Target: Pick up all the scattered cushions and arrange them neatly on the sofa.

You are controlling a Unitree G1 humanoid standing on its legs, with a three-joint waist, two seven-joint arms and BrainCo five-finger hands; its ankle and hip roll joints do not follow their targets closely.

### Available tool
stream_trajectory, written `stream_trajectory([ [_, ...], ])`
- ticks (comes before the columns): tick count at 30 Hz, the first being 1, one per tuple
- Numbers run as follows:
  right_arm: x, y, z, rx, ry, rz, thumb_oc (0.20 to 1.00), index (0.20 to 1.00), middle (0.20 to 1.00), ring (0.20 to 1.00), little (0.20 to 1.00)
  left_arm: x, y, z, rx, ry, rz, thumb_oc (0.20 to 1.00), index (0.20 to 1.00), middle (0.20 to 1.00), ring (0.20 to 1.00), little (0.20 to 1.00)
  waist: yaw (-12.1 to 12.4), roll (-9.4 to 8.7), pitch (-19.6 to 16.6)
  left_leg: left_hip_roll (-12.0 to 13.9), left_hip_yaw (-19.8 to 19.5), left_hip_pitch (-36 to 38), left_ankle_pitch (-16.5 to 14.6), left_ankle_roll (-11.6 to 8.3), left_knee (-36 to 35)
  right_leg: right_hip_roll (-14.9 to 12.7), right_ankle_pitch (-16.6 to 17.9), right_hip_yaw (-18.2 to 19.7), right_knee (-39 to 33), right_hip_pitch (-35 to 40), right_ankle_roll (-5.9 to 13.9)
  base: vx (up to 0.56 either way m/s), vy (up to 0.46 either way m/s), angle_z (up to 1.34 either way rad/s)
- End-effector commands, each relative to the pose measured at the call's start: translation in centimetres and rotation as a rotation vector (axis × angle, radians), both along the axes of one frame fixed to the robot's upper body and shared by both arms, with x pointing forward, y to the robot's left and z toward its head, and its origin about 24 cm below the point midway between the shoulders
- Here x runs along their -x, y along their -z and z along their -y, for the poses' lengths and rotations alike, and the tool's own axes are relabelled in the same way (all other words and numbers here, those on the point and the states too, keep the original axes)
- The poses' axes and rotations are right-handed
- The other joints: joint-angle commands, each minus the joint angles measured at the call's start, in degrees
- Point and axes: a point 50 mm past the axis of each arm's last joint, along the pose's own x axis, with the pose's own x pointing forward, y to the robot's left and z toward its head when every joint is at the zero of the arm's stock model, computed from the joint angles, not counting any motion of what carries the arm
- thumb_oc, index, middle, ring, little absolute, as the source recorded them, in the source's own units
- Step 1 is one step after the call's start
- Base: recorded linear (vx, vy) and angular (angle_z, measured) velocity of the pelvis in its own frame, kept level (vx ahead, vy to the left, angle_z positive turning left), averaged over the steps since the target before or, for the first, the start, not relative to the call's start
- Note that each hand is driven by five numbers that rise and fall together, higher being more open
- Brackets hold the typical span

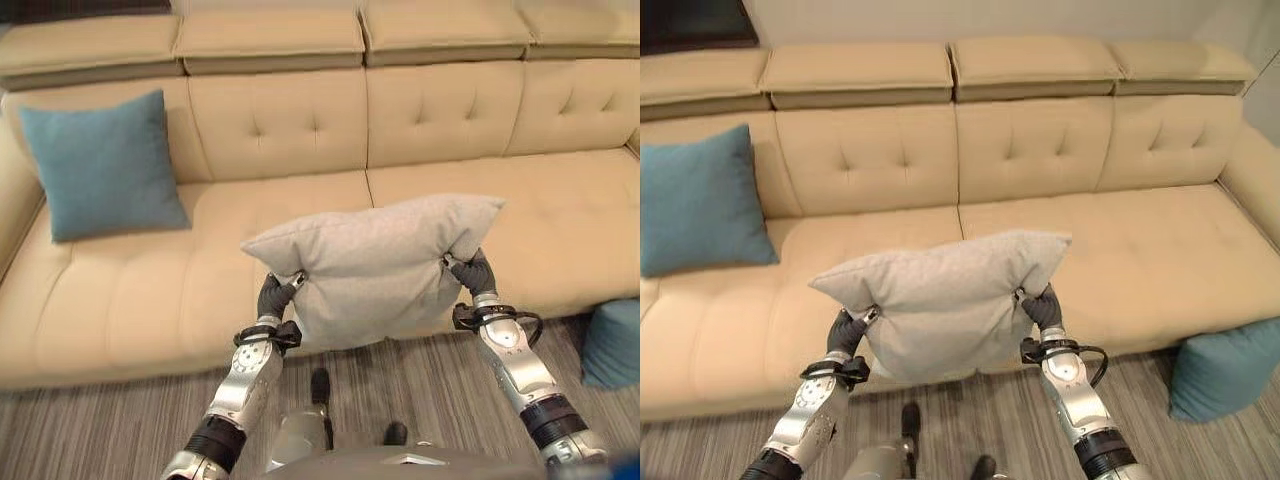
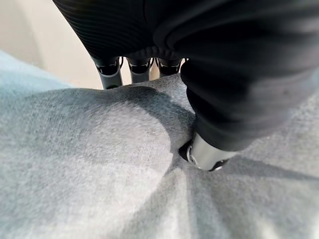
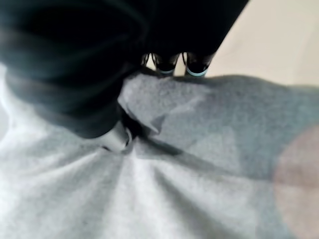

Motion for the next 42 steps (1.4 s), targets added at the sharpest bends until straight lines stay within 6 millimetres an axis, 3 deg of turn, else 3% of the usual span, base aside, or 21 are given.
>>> stream_trajectory([
  [1,-1.7,-4.8,-3.3,-0.074,-0.15,0.242,0.2,0.2,0.2,0.2,0.2,-1.8,-4.9,1.2,0.028,0.094,0.255,0.2,0.2,0.2,0.2,0.2,2.81,-1.09,-3.13,0.39,-0.8,2.47,-8.53,-2.85,3.6,-2.73,-0.39,1.7,7.65,-0.62,4.37,0.13,0.198,-0.09],
  [2,-1.7,-4.8,-3.3,-0.074,-0.15,0.242,0.2,0.2,0.2,0.2,0.2,-1.8,-4.9,1.2,0.028,0.094,0.255,0.2,0.2,0.2,0.2,0.2,2.83,-1.06,-3.33,0.44,-0.78,2.21,-8.37,-2.83,3.54,-2.67,-0.23,1.72,7.58,-0.89,4.35,0.14,0.251,-0.07],
  [3,-1.8,-5.1,-3.6,-0.083,-0.161,0.256,0.2,0.2,0.2,0.2,0.2,-1.9,-5.2,0.8,0.001,0.092,0.269,0.2,0.2,0.2,0.2,0.2,2.22,-0.39,-2.54,-0.14,-0.72,3.54,-9.2,-1.48,3.65,-4.98,2.44,2.91,15.53,-4.0,5.4,0.09,0.182,-0.08],
  [5,-1.9,-5.3,-3.7,-0.088,-0.167,0.265,0.2,0.2,0.2,0.2,0.2,-2.1,-5.6,0.5,-0.014,0.085,0.29,0.2,0.2,0.2,0.2,0.2,1.47,0.9,-1.95,-0.44,-1.5,5.33,-10.11,-0.59,3.06,-5.55,4.21,4.85,20.34,-8.51,5.06,0.14,0.189,0.16],
  [7,-2.0,-5.4,-3.8,-0.078,-0.173,0.266,0.2,0.2,0.2,0.2,0.2,-2.2,-5.7,0.7,-0.004,0.09,0.294,0.2,0.2,0.2,0.2,0.2,-0.07,1.66,-1.21,-0.65,-2.92,6.65,-10.49,-0.65,2.42,-3.73,3.13,7.25,15.93,-11.85,3.86,0.17,0.047,0.07],
  [12,-2.2,-5.8,-3.9,-0.074,-0.18,0.282,0.2,0.2,0.2,0.2,0.2,-2.4,-5.7,0.9,0.001,0.087,0.299,0.2,0.2,0.2,0.2,0.2,-1.74,1.48,-0.37,-1.09,-5.26,8.88,-11.64,-1.32,1.42,-2.75,7.74,10.74,6.21,-15.72,5.1,0.2,-0.095,0.14],
  [14,-2.1,-5.5,-3.9,-0.069,-0.187,0.267,0.2,0.2,0.2,0.2,0.2,-2.4,-5.5,1.1,0.003,0.097,0.297,0.2,0.2,0.2,0.2,0.2,-2.12,0.38,-0.63,-1.2,-6.44,10.45,-13.17,-2.32,1.4,-3.06,8.99,10.31,3.27,-14.17,5.23,0.3,-0.217,0.42],
  [18,-1.7,-5.0,-3.3,-0.058,-0.173,0.25,0.2,0.2,0.2,0.2,0.2,-2.3,-5.3,1.6,0.04,0.099,0.286,0.2,0.2,0.2,0.2,0.2,-2.59,-0.01,-1.39,0.94,-7.84,10.53,-14.0,-4.42,2.85,-1.99,8.34,9.31,2.54,-12.3,4.19,0.18,-0.191,0.36],
  [21,-1.6,-5.1,-2.4,-0.051,-0.146,0.258,0.2,0.2,0.2,0.2,0.2,-2.6,-5.6,2.1,0.058,0.111,0.294,0.2,0.2,0.2,0.2,0.2,-3.25,-0.49,-0.71,2.24,-8.21,6.68,-14.55,-6.38,9.56,-1.71,6.84,7.34,2.11,-10.82,2.74,0.08,-0.189,0.45],
  [23,-1.6,-5.2,-1.8,-0.028,-0.132,0.259,0.2,0.2,0.2,0.2,0.2,-2.9,-5.8,2.5,0.079,0.108,0.3,0.2,0.2,0.2,0.2,0.2,-3.4,-0.85,0.03,3.41,-7.69,2.85,-13.72,-6.82,15.12,-1.25,5.68,6.01,0.9,-9.3,1.67,0.04,-0.134,0.52],
  [25,-1.6,-5.1,-1.5,-0.025,-0.123,0.254,0.2,0.2,0.2,0.2,0.2,-2.9,-5.7,2.4,0.08,0.104,0.298,0.2,0.2,0.2,0.2,0.2,-3.46,-0.89,0.08,3.48,-7.72,1.88,-13.57,-6.75,15.47,-1.17,5.43,5.78,0.36,-8.66,1.6,0.08,-0.04,0.32],
  [29,-1.5,-5.2,-0.5,-0.004,-0.074,0.259,0.2,0.2,0.2,0.2,0.2,-3.0,-6.1,2.2,0.1,0.076,0.311,0.2,0.2,0.2,0.2,0.2,-3.56,-0.56,-0.87,4.38,-6.18,1.57,-11.05,-6.82,7.84,-0.59,4.23,5.44,0.01,-7.36,2.05,0.11,0.048,0.14],
  [36,-1.8,-6.2,-0.2,0.017,-0.051,0.302,0.2,0.2,0.2,0.2,0.2,-3.0,-6.9,2.0,0.073,0.081,0.345,0.2,0.2,0.2,0.2,0.2,-3.42,-0.6,-2.02,2.98,-5.77,5.03,-11.39,-5.9,3.73,-1.13,4.45,6.61,-0.35,-6.54,2.59,0.1,0.079,-0.16],
  [42,-3.4,-8.8,-1.6,0.038,-0.064,0.403,0.2,0.2,0.2,0.2,0.2,-4.9,-9.3,1.7,-0.007,0.051,0.436,0.2,0.2,0.2,0.2,0.2,-3.0,-0.78,-2.0,2.79,-4.5,7.0,-11.68,-5.26,1.38,-1.41,4.98,7.8,-0.94,-6.84,3.24,0.03,0.035,-0.02],
])
